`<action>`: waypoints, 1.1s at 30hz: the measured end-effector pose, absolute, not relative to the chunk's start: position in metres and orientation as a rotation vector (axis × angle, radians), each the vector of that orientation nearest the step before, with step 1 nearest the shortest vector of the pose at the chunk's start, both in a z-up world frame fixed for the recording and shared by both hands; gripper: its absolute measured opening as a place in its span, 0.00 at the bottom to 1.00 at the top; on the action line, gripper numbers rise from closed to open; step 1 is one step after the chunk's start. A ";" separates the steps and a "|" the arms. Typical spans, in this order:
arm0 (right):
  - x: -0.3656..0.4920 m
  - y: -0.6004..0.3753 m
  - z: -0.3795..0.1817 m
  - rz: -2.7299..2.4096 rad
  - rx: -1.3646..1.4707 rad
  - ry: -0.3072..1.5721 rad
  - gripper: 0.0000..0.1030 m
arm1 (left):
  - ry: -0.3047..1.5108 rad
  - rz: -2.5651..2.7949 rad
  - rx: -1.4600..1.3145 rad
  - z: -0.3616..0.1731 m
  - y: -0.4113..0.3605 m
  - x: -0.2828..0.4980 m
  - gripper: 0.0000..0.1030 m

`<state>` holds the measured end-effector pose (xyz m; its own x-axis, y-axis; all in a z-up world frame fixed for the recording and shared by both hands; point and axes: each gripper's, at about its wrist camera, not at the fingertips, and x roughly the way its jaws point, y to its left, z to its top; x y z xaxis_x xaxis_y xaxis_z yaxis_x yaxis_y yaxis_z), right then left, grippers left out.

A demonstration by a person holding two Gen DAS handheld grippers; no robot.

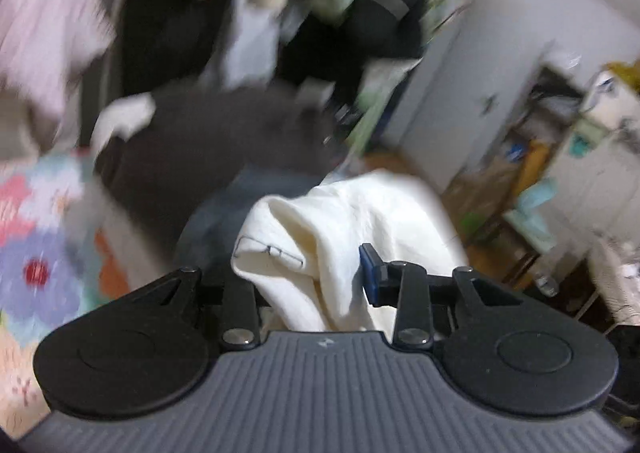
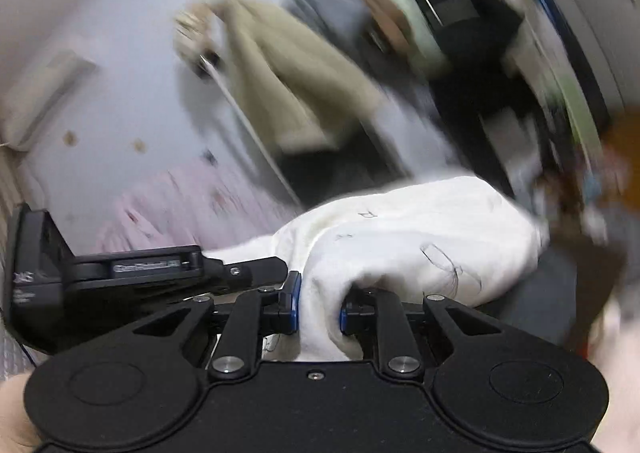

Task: Fold clothes
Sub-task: 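Lift the folded garment with both grippers and carry it to the clothes stack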

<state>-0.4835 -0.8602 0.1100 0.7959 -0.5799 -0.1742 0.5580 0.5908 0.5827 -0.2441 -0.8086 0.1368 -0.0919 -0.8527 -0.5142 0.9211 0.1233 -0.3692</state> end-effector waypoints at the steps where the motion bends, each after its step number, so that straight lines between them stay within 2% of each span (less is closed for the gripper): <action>1: -0.482 -0.863 0.104 -0.651 0.686 -0.034 0.22 | 0.752 -1.478 0.124 0.130 -0.810 -0.244 0.33; 4: -0.478 -0.868 0.098 -0.620 0.701 -0.008 0.28 | 0.738 -1.479 0.119 0.125 -0.802 -0.245 0.33; 6: -0.485 -0.869 0.098 -0.603 0.707 -0.007 0.42 | 0.702 -1.471 0.153 0.130 -0.800 -0.248 0.33; 9: -0.505 -0.874 0.098 -0.601 0.737 -0.054 0.55 | 0.662 -1.472 0.192 0.137 -0.804 -0.252 0.33; 13: -0.532 -0.885 0.082 -0.606 0.856 -0.152 0.58 | 0.644 -1.475 0.179 0.144 -0.800 -0.245 0.36; 16: -0.534 -0.893 0.074 -0.647 0.902 -0.172 0.58 | 0.633 -1.462 0.120 0.149 -0.784 -0.238 0.45; 18: -0.527 -0.894 0.069 -0.649 0.912 -0.143 0.59 | 0.640 -1.432 0.045 0.151 -0.765 -0.232 0.64; 19: -0.525 -0.892 0.066 -0.642 0.918 -0.139 0.59 | 0.670 -1.409 -0.009 0.151 -0.753 -0.228 0.67; 22: -0.526 -0.900 0.055 -0.629 0.995 -0.196 0.60 | 0.734 -1.410 -0.165 0.144 -0.728 -0.215 0.69; 24: -0.529 -0.905 0.048 -0.638 1.048 -0.242 0.61 | 0.784 -1.431 -0.225 0.133 -0.723 -0.213 0.75; 27: -0.526 -0.908 0.049 -0.677 1.035 -0.261 0.62 | 0.781 -1.413 -0.219 0.117 -0.731 -0.217 0.75; 28: -0.523 -0.908 0.052 -0.672 1.003 -0.253 0.62 | 0.778 -1.416 -0.217 0.113 -0.734 -0.218 0.73; 29: -0.520 -0.907 0.057 -0.665 0.958 -0.245 0.53 | 0.766 -1.447 -0.219 0.108 -0.738 -0.221 0.65; 30: -0.517 -0.906 0.061 -0.649 0.905 -0.233 0.28 | 0.751 -1.482 -0.213 0.104 -0.745 -0.223 0.31; 31: -0.512 -0.906 0.068 -0.627 0.848 -0.216 0.20 | 0.747 -1.509 -0.191 0.102 -0.750 -0.226 0.12; 32: -0.508 -0.905 0.077 -0.611 0.781 -0.195 0.15 | 0.737 -1.516 -0.165 0.102 -0.755 -0.229 0.08; 33: -0.504 -0.904 0.086 -0.595 0.714 -0.178 0.13 | 0.713 -1.506 -0.153 0.104 -0.760 -0.231 0.08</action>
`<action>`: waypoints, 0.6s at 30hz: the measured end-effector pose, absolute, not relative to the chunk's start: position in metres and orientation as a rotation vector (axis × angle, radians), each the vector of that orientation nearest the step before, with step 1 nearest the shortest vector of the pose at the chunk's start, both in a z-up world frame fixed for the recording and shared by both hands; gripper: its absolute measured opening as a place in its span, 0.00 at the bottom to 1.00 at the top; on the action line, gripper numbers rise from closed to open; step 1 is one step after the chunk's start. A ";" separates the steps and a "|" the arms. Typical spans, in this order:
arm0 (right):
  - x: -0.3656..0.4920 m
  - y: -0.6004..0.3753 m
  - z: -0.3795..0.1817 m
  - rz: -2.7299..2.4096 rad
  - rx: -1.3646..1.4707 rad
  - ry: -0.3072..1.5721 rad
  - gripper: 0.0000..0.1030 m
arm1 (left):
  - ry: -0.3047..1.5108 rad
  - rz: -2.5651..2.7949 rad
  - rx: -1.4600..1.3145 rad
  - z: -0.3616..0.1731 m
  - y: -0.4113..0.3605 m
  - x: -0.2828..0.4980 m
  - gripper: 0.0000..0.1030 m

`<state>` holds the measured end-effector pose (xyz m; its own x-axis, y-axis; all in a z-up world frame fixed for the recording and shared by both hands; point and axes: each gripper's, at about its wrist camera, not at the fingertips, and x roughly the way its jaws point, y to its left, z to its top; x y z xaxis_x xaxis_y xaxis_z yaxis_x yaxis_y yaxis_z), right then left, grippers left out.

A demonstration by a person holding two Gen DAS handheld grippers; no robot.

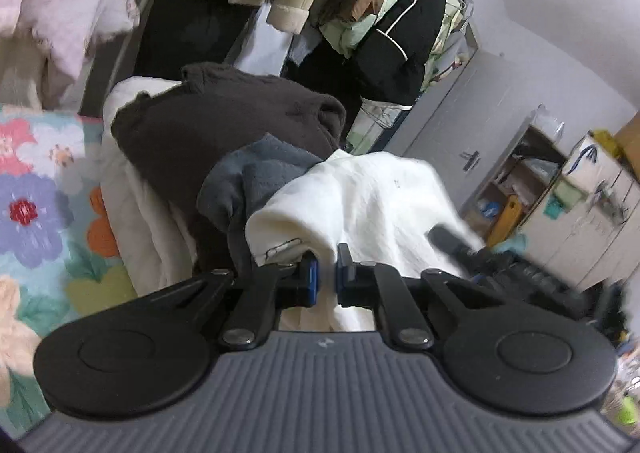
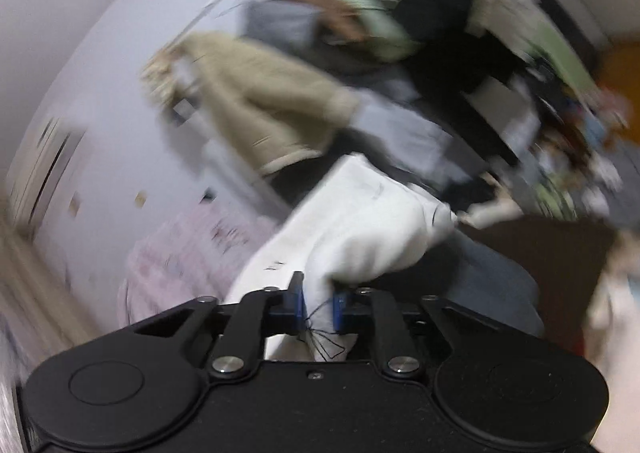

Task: Fold clothes
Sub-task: 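Lift the folded garment with both grippers and carry it to the clothes stack, then lower the garment onto the stack and open both grippers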

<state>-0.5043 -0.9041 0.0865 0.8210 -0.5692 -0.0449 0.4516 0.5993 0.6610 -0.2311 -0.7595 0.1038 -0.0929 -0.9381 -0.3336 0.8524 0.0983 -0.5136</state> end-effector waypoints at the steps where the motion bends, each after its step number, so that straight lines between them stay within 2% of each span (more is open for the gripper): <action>1: -0.504 -0.900 0.097 -0.583 0.639 -0.177 0.12 | 0.678 -1.498 -0.140 0.108 -0.761 -0.234 0.08; 6: -0.518 -0.877 0.137 -0.561 0.326 -0.277 0.12 | 0.420 -1.524 -0.131 0.159 -0.760 -0.252 0.08; 8: -0.519 -0.881 0.136 -0.599 0.267 -0.236 0.12 | 0.363 -1.508 -0.075 0.174 -0.770 -0.259 0.08; 10: -0.520 -0.897 0.123 -0.663 0.327 -0.168 0.16 | 0.416 -1.494 -0.003 0.175 -0.789 -0.258 0.09; 14: -0.524 -0.921 0.099 -0.818 0.488 0.037 0.35 | 0.577 -1.403 0.228 0.142 -0.832 -0.262 0.11; 15: -0.525 -0.922 0.098 -0.837 0.506 0.074 0.44 | 0.587 -1.391 0.258 0.134 -0.836 -0.266 0.11; 16: -0.528 -0.921 0.098 -0.848 0.509 0.084 0.46 | 0.586 -1.388 0.264 0.130 -0.836 -0.268 0.11; 18: -0.534 -0.916 0.102 -0.871 0.489 0.092 0.59 | 0.564 -1.384 0.238 0.129 -0.828 -0.271 0.13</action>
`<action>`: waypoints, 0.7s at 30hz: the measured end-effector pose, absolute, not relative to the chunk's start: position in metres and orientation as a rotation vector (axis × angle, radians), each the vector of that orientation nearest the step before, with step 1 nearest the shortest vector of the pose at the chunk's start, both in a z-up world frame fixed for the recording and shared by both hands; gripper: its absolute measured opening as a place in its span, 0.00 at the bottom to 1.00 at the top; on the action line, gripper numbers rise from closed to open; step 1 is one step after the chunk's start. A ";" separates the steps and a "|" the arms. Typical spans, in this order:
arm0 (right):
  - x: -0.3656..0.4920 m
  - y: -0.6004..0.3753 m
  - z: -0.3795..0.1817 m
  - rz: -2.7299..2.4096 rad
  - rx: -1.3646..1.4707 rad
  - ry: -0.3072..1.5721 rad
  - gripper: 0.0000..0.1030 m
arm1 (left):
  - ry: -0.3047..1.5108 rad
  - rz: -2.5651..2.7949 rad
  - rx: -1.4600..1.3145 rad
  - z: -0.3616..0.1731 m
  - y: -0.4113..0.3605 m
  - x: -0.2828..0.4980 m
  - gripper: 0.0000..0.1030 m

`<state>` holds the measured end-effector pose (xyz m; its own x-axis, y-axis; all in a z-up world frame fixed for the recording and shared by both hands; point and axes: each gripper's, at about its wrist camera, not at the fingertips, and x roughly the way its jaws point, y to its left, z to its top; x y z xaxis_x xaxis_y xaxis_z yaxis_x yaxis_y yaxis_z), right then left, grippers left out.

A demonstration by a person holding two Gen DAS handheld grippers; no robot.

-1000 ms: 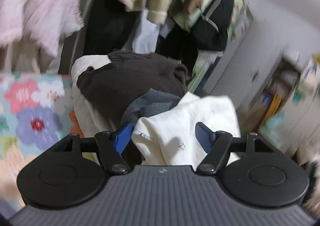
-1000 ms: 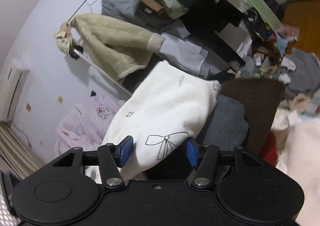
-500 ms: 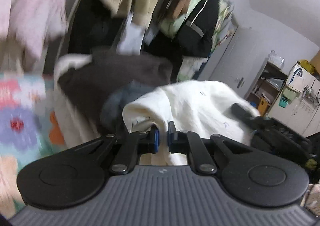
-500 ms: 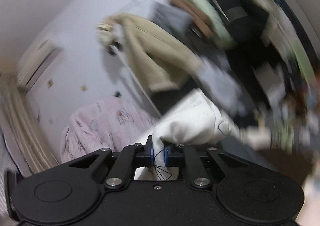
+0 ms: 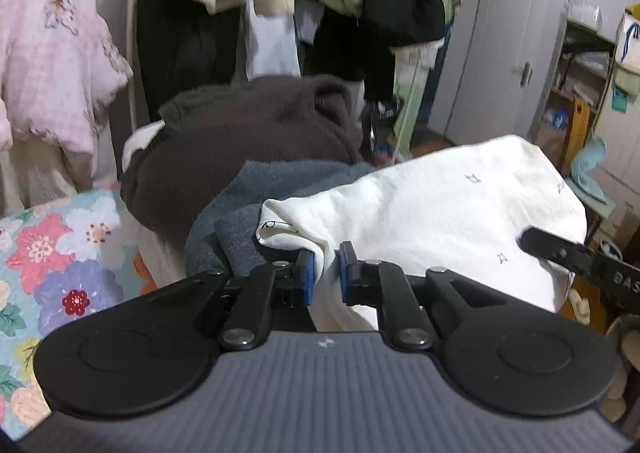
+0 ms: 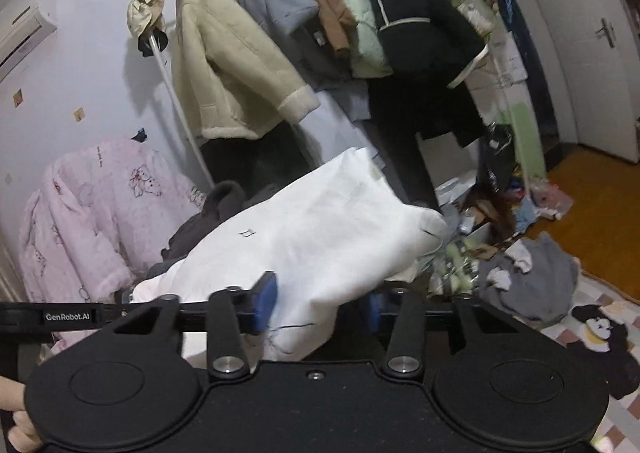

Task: Fold clothes
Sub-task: 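Lower the garment onto the stack and open both grippers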

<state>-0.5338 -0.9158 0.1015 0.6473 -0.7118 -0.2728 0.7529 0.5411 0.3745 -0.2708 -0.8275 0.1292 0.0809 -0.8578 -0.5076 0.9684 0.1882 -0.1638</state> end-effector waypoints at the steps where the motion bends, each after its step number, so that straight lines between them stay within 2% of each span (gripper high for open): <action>1: -0.535 -0.913 0.105 -0.896 0.466 0.118 0.61 | 0.560 -1.383 0.227 0.130 -0.824 -0.271 0.13; 4: -0.541 -0.901 0.115 -0.988 0.383 0.134 0.61 | 0.537 -1.374 0.204 0.140 -0.814 -0.271 0.21; 8: -0.548 -0.877 0.129 -1.017 0.242 0.052 0.61 | 0.383 -1.369 0.159 0.166 -0.777 -0.288 0.31; 11: -0.537 -0.862 0.131 -0.898 0.126 0.088 0.61 | 0.343 -1.459 0.108 0.177 -0.759 -0.300 0.31; 16: -0.501 -0.879 0.104 -0.805 0.160 0.238 0.60 | 0.484 -1.567 0.194 0.151 -0.791 -0.313 0.31; 18: -0.499 -0.887 0.092 -0.809 0.213 0.260 0.61 | 0.577 -1.521 0.240 0.126 -0.811 -0.309 0.29; 21: -0.505 -0.893 0.084 -0.812 0.272 0.252 0.61 | 0.620 -1.504 0.186 0.109 -0.815 -0.300 0.29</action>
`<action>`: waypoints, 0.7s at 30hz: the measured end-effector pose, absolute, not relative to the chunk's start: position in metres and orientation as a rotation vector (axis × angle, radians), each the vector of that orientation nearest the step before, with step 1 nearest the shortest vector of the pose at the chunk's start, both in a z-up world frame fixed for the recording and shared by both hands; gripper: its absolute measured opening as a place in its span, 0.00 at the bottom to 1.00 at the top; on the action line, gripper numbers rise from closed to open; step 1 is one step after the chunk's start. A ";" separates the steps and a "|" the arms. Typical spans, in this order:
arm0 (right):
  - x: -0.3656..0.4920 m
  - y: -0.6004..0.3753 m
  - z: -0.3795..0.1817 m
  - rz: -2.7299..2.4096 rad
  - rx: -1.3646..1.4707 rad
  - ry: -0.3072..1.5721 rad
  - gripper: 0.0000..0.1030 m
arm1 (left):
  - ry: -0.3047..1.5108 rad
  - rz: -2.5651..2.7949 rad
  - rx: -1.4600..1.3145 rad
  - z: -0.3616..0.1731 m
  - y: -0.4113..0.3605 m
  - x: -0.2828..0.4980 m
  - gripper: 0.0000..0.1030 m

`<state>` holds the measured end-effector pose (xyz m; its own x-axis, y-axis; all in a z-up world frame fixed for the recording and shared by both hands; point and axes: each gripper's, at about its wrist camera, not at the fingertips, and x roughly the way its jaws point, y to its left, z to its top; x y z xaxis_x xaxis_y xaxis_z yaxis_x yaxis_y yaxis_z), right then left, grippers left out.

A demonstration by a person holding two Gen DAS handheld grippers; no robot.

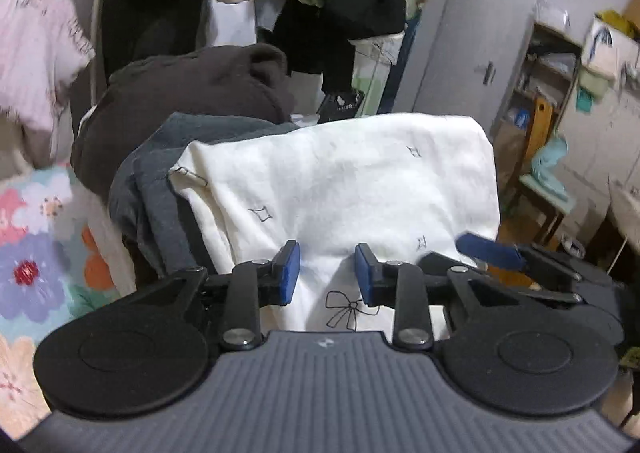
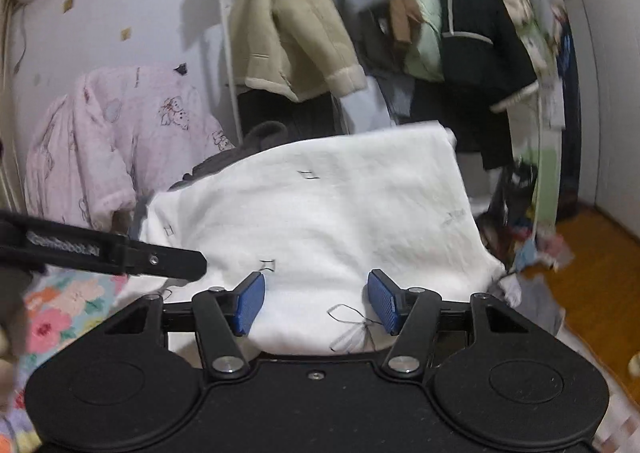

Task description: Fold clothes

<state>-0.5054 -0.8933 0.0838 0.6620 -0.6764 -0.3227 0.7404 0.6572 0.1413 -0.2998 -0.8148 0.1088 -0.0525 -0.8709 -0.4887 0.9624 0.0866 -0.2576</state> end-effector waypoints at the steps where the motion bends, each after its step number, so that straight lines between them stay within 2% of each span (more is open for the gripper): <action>1: -0.507 -0.893 0.082 -0.823 0.273 0.254 0.61 | 0.631 -1.503 0.163 0.110 -0.813 -0.298 0.29; 4: -0.513 -0.886 0.087 -0.860 0.277 0.250 0.61 | 0.608 -1.476 0.167 0.120 -0.803 -0.300 0.30; 7: -0.519 -0.870 0.089 -0.885 0.281 0.274 0.62 | 0.545 -1.459 0.186 0.132 -0.777 -0.309 0.42; 11: -0.528 -0.843 0.100 -0.795 0.343 0.306 0.66 | 0.484 -1.442 0.193 0.138 -0.724 -0.328 0.63; 12: -0.532 -0.834 0.103 -0.746 0.360 0.295 0.74 | 0.465 -1.436 0.191 0.138 -0.710 -0.335 0.71; 14: -0.533 -0.812 0.110 -0.714 0.348 0.284 0.83 | 0.425 -1.419 0.187 0.138 -0.689 -0.347 0.77; 16: -0.533 -0.791 0.117 -0.744 0.295 0.297 0.83 | 0.391 -1.377 0.165 0.140 -0.673 -0.357 0.87; 17: -0.534 -0.784 0.119 -0.755 0.275 0.307 0.84 | 0.374 -1.357 0.154 0.142 -0.665 -0.362 1.00; 21: -0.539 -0.763 0.122 -0.754 0.226 0.318 0.85 | 0.293 -1.288 0.094 0.145 -0.637 -0.378 1.00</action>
